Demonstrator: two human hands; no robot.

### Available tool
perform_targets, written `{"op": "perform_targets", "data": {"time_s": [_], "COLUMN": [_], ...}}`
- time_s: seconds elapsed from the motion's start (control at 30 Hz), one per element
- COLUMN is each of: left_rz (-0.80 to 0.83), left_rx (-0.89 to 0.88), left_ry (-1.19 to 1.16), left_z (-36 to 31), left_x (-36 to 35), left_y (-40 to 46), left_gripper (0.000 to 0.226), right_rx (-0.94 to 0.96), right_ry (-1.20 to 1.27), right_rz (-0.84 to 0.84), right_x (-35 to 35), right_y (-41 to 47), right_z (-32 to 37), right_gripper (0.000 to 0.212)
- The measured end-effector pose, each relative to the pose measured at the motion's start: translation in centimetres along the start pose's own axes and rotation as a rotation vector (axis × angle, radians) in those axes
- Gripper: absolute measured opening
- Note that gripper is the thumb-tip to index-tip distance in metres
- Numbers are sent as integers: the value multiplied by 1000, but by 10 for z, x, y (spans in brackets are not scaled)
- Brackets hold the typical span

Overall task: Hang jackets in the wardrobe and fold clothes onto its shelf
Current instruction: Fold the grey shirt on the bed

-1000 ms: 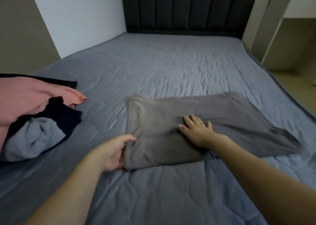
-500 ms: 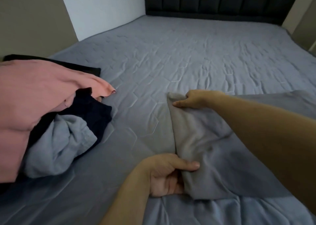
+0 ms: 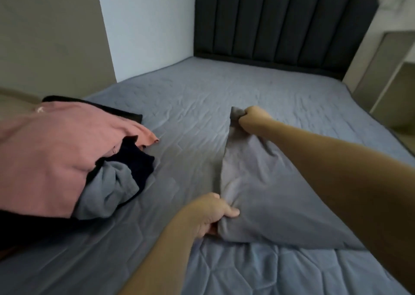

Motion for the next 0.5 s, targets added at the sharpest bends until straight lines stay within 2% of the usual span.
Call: {"op": "perform_targets", "data": {"time_s": [0.07, 0.1, 0.2, 0.23, 0.37, 0.5], "left_rz": [-108, -170, -410, -499, -760, -903], "left_rx": [-94, -159, -362, -420, -592, -714], "left_ry": [135, 193, 375, 457, 829, 972], "left_z": [-42, -70, -169, -201, -305, -380], "left_x": [15, 24, 48, 51, 43, 28], "left_y": [-12, -20, -65, -85, -166, -238], "left_gripper": [60, 58, 25, 23, 8, 16], "right_rx": [-33, -55, -136, -157, -211, -223], "right_ry": [142, 231, 491, 560, 789, 936], "right_rz": [-166, -246, -438, -485, -639, -655], "right_x": [63, 96, 190, 217, 306, 374], "right_y": [-3, -5, -23, -31, -69, -96], "right_z": [5, 7, 6, 5, 5, 7], "right_gripper": [30, 32, 34, 34, 38, 41]}}
Point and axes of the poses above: each hand's wrist, its own y-axis towards the middle knuckle, its own x-axis out of the back of the hand, z = x × y, the point moved 6 cm from there along y, towards the middle knuckle, and after that the axes turned 6 degrees about y, right-handed, at the moved point
